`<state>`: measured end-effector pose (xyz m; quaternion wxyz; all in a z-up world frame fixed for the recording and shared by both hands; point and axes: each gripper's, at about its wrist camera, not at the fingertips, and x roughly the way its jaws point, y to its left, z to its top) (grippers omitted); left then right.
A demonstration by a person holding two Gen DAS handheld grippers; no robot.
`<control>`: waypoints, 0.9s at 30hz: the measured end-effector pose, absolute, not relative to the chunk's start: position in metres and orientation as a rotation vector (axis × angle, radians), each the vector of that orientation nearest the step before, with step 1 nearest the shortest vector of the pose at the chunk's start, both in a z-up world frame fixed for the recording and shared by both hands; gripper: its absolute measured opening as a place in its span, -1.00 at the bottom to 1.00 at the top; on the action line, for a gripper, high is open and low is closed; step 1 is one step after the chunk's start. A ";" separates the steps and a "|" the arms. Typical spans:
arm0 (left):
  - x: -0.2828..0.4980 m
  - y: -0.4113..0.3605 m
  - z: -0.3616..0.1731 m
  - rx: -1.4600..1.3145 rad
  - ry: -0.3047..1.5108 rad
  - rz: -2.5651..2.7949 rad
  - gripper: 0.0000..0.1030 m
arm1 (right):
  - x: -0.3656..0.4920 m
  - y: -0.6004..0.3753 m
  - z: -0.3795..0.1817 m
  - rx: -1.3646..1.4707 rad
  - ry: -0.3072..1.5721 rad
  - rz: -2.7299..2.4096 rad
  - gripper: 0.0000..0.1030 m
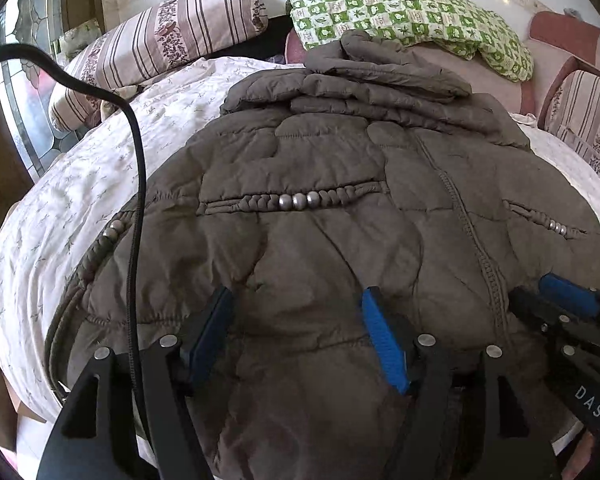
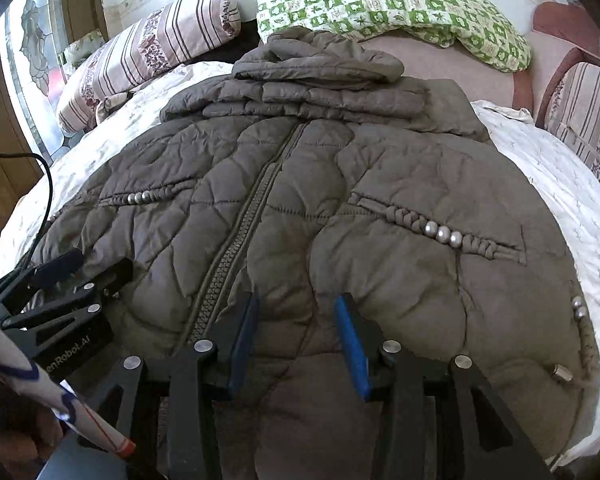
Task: Fold large clothes
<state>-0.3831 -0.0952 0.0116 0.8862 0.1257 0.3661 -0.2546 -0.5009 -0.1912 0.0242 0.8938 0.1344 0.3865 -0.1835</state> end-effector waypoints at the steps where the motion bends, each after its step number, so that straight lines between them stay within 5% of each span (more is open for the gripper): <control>1: -0.384 -0.095 0.010 0.261 0.758 -0.528 0.33 | -0.501 -0.191 0.023 0.276 0.799 -0.384 -0.11; 27: -0.384 -0.096 0.005 0.264 0.734 -0.527 0.45 | -0.504 -0.181 0.017 0.227 0.765 -0.406 -0.02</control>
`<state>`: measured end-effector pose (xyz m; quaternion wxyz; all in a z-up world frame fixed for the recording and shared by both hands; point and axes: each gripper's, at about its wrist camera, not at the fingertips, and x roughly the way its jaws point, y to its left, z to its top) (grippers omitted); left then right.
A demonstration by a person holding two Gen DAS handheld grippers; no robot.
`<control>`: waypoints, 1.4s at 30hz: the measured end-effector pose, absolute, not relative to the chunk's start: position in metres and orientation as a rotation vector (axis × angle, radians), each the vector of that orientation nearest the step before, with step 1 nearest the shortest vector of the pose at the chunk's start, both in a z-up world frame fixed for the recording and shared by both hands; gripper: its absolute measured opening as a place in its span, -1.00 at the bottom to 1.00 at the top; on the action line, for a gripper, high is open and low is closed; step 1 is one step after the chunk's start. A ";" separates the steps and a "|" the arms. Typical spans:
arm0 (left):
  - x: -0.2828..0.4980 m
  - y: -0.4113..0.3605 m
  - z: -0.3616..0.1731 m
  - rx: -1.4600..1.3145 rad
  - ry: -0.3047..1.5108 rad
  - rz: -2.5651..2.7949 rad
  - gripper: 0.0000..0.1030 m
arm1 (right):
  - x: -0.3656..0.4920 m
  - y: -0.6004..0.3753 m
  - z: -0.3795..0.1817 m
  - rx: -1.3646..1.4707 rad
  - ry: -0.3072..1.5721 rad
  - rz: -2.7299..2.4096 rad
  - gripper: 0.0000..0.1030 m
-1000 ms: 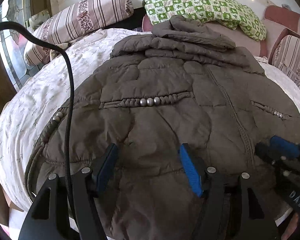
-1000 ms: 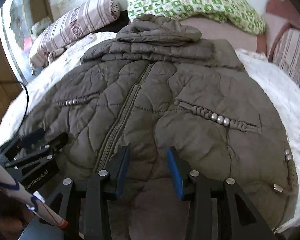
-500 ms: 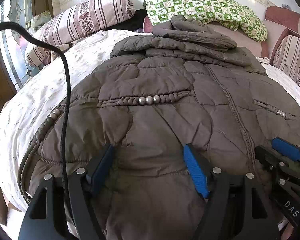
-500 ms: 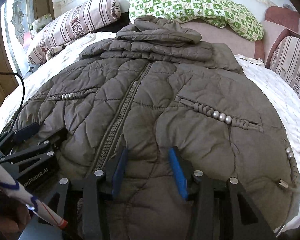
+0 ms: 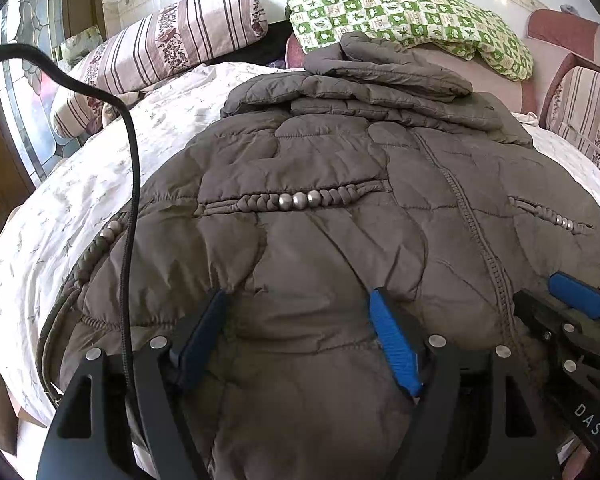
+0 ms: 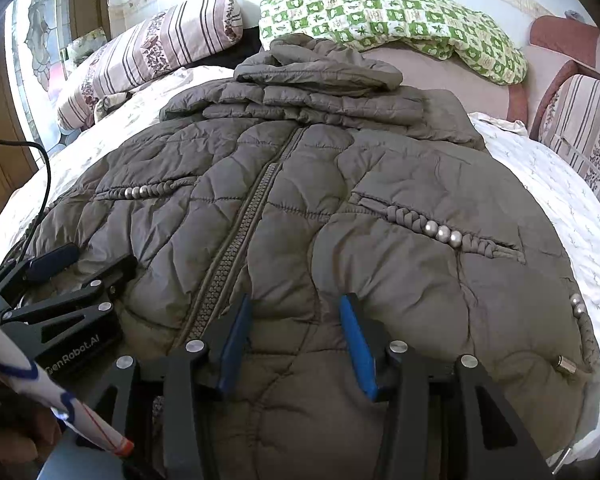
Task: Fold large clothes
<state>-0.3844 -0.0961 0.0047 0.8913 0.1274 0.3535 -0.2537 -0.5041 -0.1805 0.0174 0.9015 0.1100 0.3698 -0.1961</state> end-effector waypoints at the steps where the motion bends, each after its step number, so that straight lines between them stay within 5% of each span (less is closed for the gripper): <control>1: -0.384 -0.096 0.005 0.264 0.735 -0.526 0.45 | -0.504 -0.181 0.017 0.229 0.763 -0.406 -0.02; 11: -0.385 -0.091 0.010 0.244 0.742 -0.545 0.49 | -0.516 -0.189 0.024 0.292 0.745 -0.322 0.06; 21: -0.371 -0.050 0.040 0.091 0.782 -0.529 0.49 | -0.624 -0.267 0.063 0.487 0.500 -0.491 0.29; 33: -0.289 0.057 0.039 -0.251 0.966 -0.392 0.49 | -0.706 -0.357 0.000 1.028 0.492 -0.579 0.29; 42: -0.280 0.075 0.010 -0.340 1.066 -0.448 0.51 | -0.685 -0.321 -0.003 1.021 0.530 -0.508 0.34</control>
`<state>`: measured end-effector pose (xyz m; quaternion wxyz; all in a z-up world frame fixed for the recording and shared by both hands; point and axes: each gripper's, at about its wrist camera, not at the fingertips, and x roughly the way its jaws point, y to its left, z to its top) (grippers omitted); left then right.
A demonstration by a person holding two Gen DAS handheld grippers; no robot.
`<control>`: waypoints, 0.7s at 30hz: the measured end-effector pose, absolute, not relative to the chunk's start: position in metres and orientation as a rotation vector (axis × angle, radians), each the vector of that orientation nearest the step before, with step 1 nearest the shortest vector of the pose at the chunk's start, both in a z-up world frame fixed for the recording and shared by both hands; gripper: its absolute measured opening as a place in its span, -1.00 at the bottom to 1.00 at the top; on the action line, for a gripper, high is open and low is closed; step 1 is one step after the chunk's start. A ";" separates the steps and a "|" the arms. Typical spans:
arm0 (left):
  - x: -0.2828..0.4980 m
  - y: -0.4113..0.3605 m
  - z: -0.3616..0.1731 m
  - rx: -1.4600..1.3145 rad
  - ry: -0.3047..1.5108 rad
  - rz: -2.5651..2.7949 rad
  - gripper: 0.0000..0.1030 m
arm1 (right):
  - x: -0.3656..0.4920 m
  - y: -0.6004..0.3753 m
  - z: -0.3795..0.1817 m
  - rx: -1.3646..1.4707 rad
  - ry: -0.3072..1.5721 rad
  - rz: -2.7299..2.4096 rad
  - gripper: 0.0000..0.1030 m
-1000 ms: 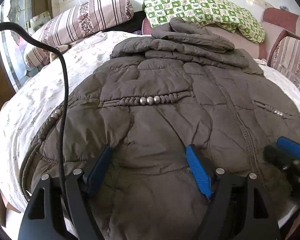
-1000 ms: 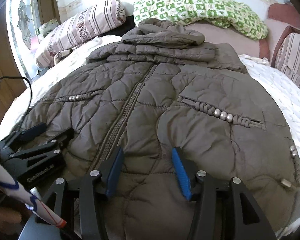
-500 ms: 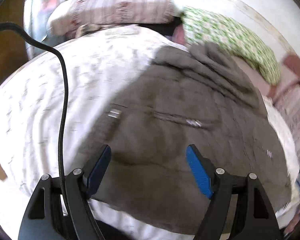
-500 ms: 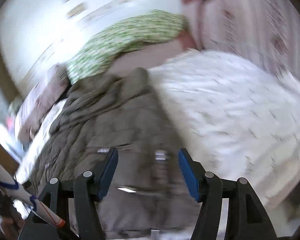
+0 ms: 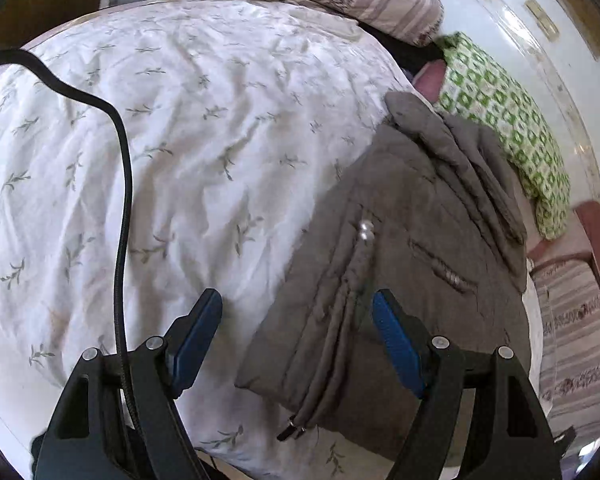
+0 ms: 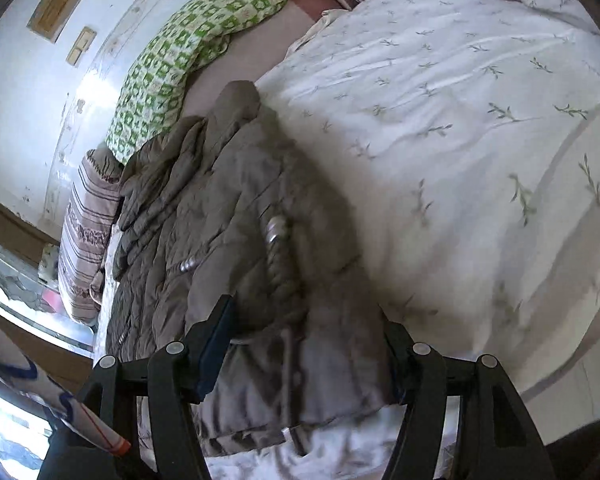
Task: Fold large clothes
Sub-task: 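Grasp the jacket side edge with drawstring cords using the left tool, fold inward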
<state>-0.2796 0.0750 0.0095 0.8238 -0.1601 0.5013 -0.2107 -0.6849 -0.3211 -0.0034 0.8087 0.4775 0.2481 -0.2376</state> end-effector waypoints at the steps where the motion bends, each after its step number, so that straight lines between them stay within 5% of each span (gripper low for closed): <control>1: -0.284 0.072 0.009 -0.331 1.060 -0.447 0.51 | -0.682 -0.316 -0.005 1.029 0.534 -0.489 0.34; 7: -0.327 0.037 0.009 -0.193 0.989 -0.480 0.52 | -0.653 -0.282 -0.005 0.973 0.549 -0.350 0.34; 13: -0.341 0.033 0.006 -0.252 0.943 -0.534 0.46 | -0.647 -0.277 0.002 0.934 0.481 -0.343 -0.08; 16: -0.343 0.027 0.007 -0.177 0.892 -0.501 0.27 | -0.646 -0.279 0.000 0.934 0.474 -0.365 -0.29; 21: -0.359 0.006 0.020 -0.013 0.750 -0.483 -0.31 | -0.636 -0.262 0.016 0.746 0.485 -0.429 -0.60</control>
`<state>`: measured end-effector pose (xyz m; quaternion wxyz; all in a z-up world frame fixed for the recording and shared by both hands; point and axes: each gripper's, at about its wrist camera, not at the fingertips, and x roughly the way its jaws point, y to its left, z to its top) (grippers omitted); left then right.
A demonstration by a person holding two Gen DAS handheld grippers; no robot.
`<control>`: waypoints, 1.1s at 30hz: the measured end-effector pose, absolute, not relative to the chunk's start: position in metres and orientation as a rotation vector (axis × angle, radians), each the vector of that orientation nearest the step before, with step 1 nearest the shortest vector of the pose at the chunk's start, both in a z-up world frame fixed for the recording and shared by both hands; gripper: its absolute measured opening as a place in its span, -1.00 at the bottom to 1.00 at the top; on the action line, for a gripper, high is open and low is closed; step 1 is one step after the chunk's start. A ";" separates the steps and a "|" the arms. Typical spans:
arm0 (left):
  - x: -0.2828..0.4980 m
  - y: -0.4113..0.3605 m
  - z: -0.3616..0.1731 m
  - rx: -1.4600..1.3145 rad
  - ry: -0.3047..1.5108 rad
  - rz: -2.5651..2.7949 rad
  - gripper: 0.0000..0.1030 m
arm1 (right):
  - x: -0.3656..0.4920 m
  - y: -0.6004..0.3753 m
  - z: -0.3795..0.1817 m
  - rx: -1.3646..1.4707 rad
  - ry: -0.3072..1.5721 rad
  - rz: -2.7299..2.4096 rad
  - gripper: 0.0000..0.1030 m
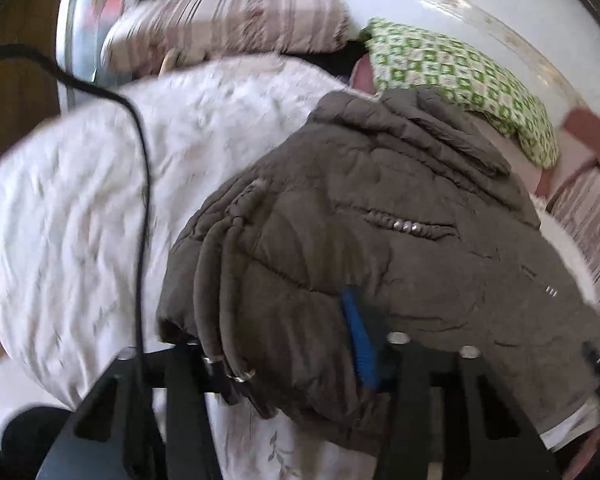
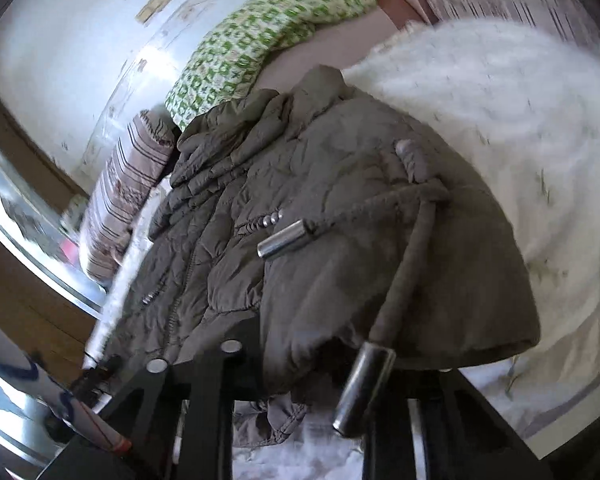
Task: Fold large clothes
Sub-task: 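Grasp the jacket side edge with drawstring cords using the left tool, fold inward, then hold the folded side edge over the jacket body with the left tool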
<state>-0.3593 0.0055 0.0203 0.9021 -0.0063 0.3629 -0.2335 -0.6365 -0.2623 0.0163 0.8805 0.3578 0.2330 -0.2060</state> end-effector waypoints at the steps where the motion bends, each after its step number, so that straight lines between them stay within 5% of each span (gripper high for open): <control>1: -0.363 0.000 0.024 0.024 0.715 -0.478 -0.33 | -0.635 -0.258 0.021 0.698 0.484 -0.441 -0.63; 5: -0.375 -0.021 0.022 0.191 0.642 -0.417 -0.33 | -0.630 -0.250 0.026 0.597 0.499 -0.475 -0.64; 8: -0.372 -0.022 0.016 0.205 0.671 -0.383 -0.02 | -0.629 -0.251 0.022 0.605 0.523 -0.477 -0.62; 14: -0.364 -0.023 0.010 0.193 0.702 -0.358 0.14 | -0.629 -0.255 0.016 0.631 0.545 -0.476 -0.49; 20: -0.374 -0.028 0.015 0.226 0.640 -0.379 -0.40 | -0.627 -0.248 0.021 0.585 0.528 -0.475 -0.65; 33: -0.376 -0.027 0.017 0.235 0.639 -0.381 -0.45 | -0.631 -0.243 0.026 0.554 0.497 -0.471 -0.66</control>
